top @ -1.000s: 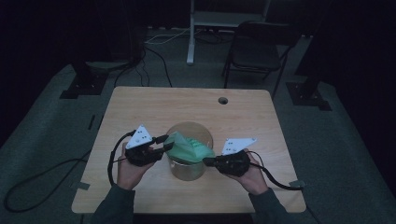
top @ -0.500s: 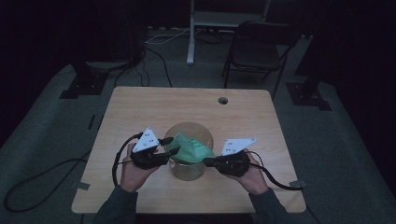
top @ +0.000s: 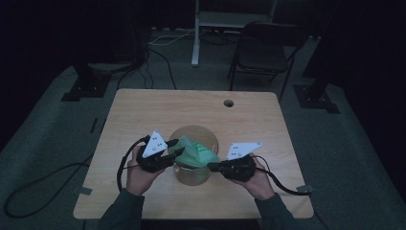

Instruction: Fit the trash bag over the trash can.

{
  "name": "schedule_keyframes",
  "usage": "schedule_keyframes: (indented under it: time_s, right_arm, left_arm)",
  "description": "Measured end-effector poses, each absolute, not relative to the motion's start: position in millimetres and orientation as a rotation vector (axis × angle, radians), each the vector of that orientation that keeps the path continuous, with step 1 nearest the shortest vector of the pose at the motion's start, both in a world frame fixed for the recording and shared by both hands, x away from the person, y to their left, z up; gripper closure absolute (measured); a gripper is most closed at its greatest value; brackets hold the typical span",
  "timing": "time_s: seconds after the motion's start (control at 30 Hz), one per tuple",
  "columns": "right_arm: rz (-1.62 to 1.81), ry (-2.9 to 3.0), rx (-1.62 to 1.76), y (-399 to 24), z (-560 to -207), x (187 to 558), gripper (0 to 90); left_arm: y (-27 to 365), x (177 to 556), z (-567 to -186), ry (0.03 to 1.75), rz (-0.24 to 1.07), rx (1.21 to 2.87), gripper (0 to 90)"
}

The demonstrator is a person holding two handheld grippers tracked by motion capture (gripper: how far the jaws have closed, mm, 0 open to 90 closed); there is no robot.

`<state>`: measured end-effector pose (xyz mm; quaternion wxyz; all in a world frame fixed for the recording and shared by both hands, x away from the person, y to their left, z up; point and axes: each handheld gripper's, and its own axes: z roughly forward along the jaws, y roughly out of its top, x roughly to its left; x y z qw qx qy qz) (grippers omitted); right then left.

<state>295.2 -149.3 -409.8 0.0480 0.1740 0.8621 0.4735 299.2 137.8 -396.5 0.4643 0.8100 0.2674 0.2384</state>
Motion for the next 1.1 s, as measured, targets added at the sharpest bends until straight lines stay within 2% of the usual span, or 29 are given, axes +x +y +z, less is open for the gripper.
schedule_keyframes:
  time_s: [0.27,0.43,0.8,1.1]
  right_arm:
    - [1.444,2.629,0.517,-150.2,-408.8,293.2,89.4]
    - [1.445,2.621,0.515,-151.9,-407.3,291.8,88.9]
    - [1.537,2.517,0.540,-169.4,-388.9,291.0,76.6]
    - [1.534,2.411,0.617,-178.2,-380.4,302.9,70.9]
  left_arm:
    - [134.0,303.8,-396.6,0.650,0.580,1.996,89.6]
    - [139.0,302.9,-394.7,0.654,0.579,1.972,90.0]
    - [151.9,299.3,-388.8,0.680,0.582,1.907,90.0]
    - [153.8,299.2,-387.1,0.687,0.584,1.889,90.0]
